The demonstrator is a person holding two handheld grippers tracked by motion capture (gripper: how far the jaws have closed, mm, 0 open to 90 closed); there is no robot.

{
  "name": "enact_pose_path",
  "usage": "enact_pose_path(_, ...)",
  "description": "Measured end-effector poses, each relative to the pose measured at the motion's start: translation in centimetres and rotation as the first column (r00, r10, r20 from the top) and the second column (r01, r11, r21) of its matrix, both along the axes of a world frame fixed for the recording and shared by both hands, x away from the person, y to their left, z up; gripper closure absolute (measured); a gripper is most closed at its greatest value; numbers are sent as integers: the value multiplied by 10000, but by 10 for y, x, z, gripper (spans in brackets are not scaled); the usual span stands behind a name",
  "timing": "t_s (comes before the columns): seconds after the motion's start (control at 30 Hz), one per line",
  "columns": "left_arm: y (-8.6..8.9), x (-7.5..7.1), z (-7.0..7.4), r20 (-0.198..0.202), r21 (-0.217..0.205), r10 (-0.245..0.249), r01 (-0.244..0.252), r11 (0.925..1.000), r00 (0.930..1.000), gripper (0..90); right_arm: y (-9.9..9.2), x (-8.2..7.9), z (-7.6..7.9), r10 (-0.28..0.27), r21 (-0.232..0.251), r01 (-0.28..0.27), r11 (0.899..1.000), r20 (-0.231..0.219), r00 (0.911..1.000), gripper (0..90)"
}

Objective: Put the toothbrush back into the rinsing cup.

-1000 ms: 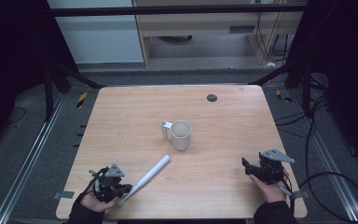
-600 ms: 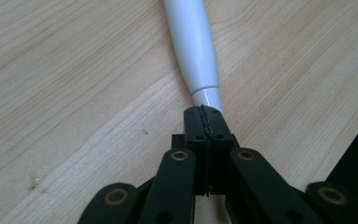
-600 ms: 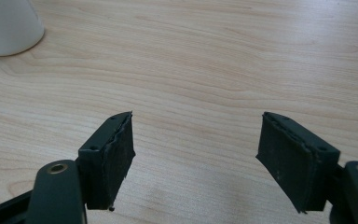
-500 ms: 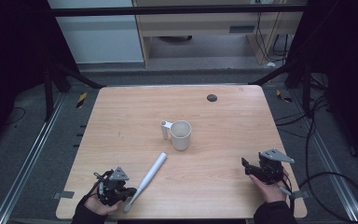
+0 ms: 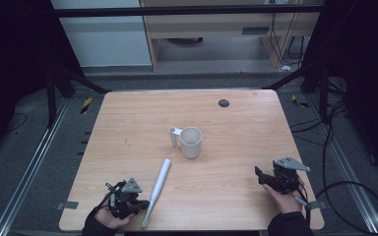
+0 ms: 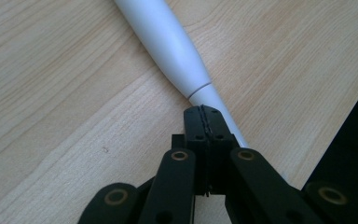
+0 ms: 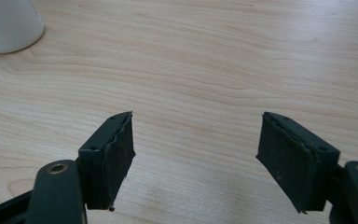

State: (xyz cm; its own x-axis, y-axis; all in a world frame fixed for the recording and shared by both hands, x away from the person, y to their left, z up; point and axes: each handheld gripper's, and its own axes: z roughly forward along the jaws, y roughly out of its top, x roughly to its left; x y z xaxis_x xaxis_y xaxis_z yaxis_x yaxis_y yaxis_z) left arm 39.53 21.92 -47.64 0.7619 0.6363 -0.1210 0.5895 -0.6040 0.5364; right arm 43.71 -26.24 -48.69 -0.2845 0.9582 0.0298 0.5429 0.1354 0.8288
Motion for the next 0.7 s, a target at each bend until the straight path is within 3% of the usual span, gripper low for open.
enact_pose_path(0.7, -16, 0, -2, 95, -92, -326, 327, 9994, 9994, 896, 1, 1, 0, 0, 14, 0, 10000, -29, 10000, 269)
